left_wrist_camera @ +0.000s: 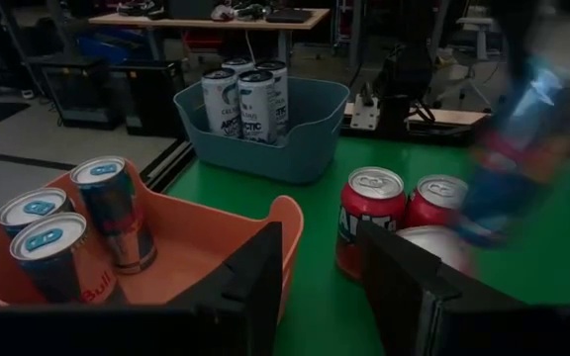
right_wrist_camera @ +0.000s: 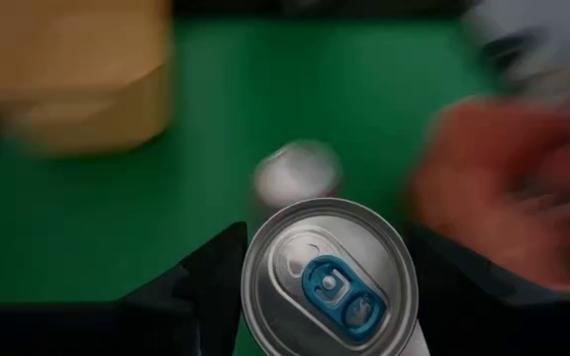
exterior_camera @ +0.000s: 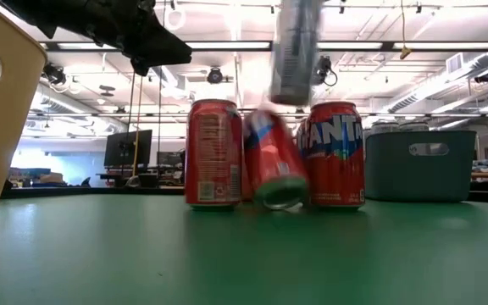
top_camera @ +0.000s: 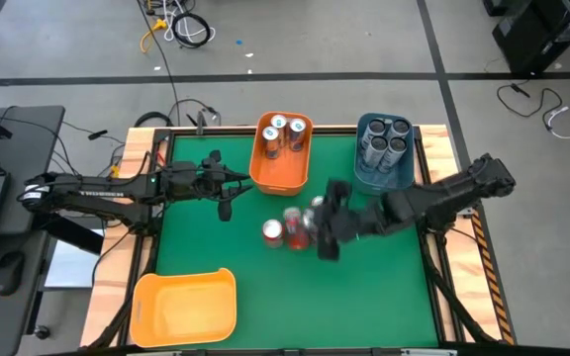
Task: Sort soda cans
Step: Put the blue soda can into the orange bin
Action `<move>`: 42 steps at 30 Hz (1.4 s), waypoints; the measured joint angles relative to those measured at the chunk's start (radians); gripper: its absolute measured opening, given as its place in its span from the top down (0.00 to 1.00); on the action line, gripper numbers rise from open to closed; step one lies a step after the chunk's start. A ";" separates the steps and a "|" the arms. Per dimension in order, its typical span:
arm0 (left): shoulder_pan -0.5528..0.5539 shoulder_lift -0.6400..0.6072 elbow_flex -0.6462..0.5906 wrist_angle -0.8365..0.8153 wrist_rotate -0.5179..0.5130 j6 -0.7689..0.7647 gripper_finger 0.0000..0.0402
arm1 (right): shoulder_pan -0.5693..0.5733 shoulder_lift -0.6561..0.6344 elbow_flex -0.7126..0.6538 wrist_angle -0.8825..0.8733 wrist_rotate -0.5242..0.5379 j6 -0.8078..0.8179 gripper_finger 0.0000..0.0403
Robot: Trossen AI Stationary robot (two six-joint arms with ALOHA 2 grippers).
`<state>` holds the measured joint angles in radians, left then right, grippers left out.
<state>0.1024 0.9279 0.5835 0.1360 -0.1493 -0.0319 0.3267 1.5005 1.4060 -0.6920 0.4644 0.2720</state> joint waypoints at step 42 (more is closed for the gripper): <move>0.000 0.000 0.000 -0.064 0.051 -0.006 0.66 | -0.749 0.397 0.084 0.239 -0.289 -0.292 0.40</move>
<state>0.1024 0.9283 0.5835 0.0719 -0.0979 -0.0378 -0.4223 1.8980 1.4902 -0.4534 0.1756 -0.0195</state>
